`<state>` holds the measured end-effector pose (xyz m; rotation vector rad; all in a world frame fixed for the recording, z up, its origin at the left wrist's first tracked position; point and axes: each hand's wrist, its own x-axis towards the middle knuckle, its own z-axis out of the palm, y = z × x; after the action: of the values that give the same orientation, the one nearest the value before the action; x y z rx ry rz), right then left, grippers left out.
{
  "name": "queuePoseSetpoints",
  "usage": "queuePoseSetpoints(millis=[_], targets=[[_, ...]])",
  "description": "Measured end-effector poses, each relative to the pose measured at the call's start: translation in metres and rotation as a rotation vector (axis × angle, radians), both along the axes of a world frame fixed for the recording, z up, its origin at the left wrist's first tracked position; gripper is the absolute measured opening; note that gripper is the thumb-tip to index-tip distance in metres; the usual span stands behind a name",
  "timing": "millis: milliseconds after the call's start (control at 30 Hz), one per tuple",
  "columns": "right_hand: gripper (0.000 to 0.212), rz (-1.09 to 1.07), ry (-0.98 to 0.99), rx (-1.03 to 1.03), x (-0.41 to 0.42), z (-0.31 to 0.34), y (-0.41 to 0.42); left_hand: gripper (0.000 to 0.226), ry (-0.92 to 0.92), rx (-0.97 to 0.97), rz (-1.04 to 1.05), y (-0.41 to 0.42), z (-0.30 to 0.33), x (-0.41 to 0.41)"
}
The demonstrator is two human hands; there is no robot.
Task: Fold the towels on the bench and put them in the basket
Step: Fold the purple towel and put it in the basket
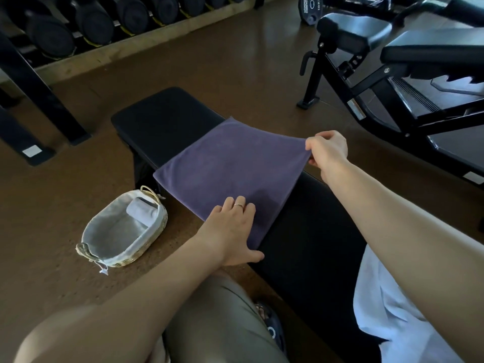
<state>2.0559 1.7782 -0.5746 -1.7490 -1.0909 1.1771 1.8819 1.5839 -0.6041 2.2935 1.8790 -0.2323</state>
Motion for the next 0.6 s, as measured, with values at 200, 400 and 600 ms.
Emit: queuePoseSetpoints(millis=[200, 400, 600], targets=[[0.036, -0.072, -0.030, -0.080, 0.022, -0.013, -0.010, 0.048, -0.073, 0.049, 0.035, -0.006, 0.001, 0.013], [0.038, -0.126, 0.008, -0.089, 0.032, -0.012, -0.015, 0.054, -0.029, 0.078, -0.048, -0.016, -0.004, 0.018], [0.036, -0.115, 0.069, -0.087, 0.035, -0.006, -0.017, 0.059, 0.113, 0.034, -0.172, -0.019, -0.004, 0.015]])
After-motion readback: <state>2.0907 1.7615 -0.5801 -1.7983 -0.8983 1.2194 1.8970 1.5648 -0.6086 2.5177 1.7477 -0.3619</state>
